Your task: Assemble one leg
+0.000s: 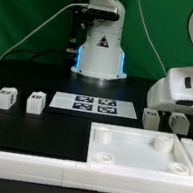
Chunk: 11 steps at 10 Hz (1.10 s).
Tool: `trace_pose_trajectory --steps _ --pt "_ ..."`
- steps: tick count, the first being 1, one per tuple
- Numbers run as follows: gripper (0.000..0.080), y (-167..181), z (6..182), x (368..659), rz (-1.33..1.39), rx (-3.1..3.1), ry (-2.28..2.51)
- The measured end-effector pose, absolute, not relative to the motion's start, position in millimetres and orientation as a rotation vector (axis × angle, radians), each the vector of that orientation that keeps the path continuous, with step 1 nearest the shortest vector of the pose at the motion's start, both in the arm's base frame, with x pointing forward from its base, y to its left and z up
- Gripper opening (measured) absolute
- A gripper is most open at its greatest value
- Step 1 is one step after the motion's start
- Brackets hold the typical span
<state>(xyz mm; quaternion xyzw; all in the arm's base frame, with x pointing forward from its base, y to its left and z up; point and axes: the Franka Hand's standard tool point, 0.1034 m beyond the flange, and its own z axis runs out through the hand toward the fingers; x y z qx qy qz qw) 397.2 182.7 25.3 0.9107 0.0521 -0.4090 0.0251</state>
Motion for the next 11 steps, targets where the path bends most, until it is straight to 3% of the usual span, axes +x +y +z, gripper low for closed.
trace_pose_trajectory --steps 5,10,11 --pt "0.0649 182.4 8.3 394.8 -1.240 2.840 0.162" --pt "0.0622 183.7 6.9 392.2 -1.245 2.833 0.162" --pt "0.0441 183.4 6.8 392.3 -1.245 2.833 0.161"
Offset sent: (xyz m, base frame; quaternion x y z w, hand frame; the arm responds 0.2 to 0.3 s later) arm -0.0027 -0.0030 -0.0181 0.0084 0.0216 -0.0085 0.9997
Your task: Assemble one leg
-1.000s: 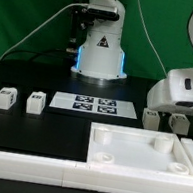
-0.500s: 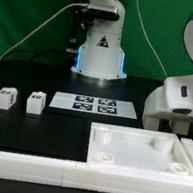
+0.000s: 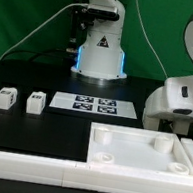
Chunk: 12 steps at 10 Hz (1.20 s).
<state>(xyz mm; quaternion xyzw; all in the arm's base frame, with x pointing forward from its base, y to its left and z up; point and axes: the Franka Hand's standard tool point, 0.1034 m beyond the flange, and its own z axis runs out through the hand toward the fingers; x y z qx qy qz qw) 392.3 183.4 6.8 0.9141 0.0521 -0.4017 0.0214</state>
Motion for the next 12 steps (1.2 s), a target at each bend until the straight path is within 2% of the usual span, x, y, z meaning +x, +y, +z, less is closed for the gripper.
trace_pose_trajectory --steps 1,2,6,7,11,12 --pt "0.0441 183.0 6.7 392.4 -1.245 2.833 0.160" --pt "0.0289 183.1 6.7 392.3 -1.245 2.832 0.158" --pt "0.0291 182.1 8.5 393.7 -1.241 2.834 0.153" --pt "0.0291 179.8 15.4 396.1 -1.235 2.831 0.138" --pt "0.0292 150.8 69.3 408.9 -1.206 2.814 0.043" --pt "0.0292 145.0 76.3 409.4 -1.218 2.810 0.042"
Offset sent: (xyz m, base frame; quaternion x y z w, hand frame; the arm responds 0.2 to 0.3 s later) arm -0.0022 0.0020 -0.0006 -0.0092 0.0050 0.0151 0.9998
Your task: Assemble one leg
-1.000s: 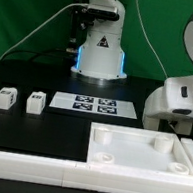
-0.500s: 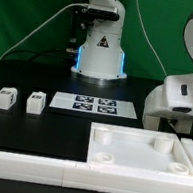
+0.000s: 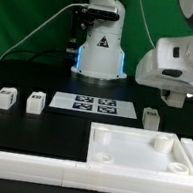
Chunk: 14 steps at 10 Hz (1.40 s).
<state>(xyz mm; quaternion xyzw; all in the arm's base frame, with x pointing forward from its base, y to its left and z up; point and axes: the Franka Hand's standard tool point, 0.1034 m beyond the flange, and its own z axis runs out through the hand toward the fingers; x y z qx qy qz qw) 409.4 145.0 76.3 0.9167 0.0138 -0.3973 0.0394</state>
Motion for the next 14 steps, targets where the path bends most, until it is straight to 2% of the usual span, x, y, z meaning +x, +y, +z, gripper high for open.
trace_pose_trajectory --steps 3,5,6,7,9,11,13,14 --pt "0.0293 148.3 71.4 411.9 -1.173 2.836 0.046" --pt "0.0293 153.4 68.6 423.0 -0.921 2.955 0.045" --pt "0.0293 157.2 68.0 430.0 -0.693 3.041 0.049" --pt "0.0293 156.3 70.6 425.6 -0.560 3.079 0.055" --pt "0.0293 141.5 85.9 437.4 -0.362 3.134 0.111" --pt "0.0293 136.1 96.4 453.4 -0.042 3.186 0.135" --pt "0.0293 139.7 93.0 451.6 0.147 3.204 0.143" --pt "0.0293 138.8 91.4 448.9 0.115 3.202 0.143"
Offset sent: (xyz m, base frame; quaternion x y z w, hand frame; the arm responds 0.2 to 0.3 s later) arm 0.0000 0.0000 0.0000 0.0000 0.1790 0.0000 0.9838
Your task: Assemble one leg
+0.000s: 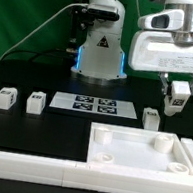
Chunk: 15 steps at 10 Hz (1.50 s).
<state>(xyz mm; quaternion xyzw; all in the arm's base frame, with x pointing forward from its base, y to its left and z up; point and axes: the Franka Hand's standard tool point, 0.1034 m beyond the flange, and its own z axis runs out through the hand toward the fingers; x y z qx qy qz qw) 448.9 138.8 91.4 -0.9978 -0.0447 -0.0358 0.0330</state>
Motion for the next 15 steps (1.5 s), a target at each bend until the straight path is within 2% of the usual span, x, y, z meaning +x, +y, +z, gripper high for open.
trace_pose_trajectory --steps 2,5,7,10,12,13,15 --pt "0.0293 132.5 95.2 458.0 -0.130 -3.065 -0.209" --pt "0.0293 107.9 110.6 503.7 -0.220 -3.047 -0.355" --pt "0.0293 102.4 108.9 528.2 -0.261 -3.037 -0.377" --pt "0.0293 102.4 107.8 528.8 -0.322 -3.032 -0.374" --pt "0.0293 96.7 109.6 533.2 -0.662 -2.987 -0.385" --pt "0.0293 96.5 101.4 525.5 -0.598 -2.999 -0.390" --pt "0.0293 97.7 105.5 537.6 -0.628 -2.992 -0.399"
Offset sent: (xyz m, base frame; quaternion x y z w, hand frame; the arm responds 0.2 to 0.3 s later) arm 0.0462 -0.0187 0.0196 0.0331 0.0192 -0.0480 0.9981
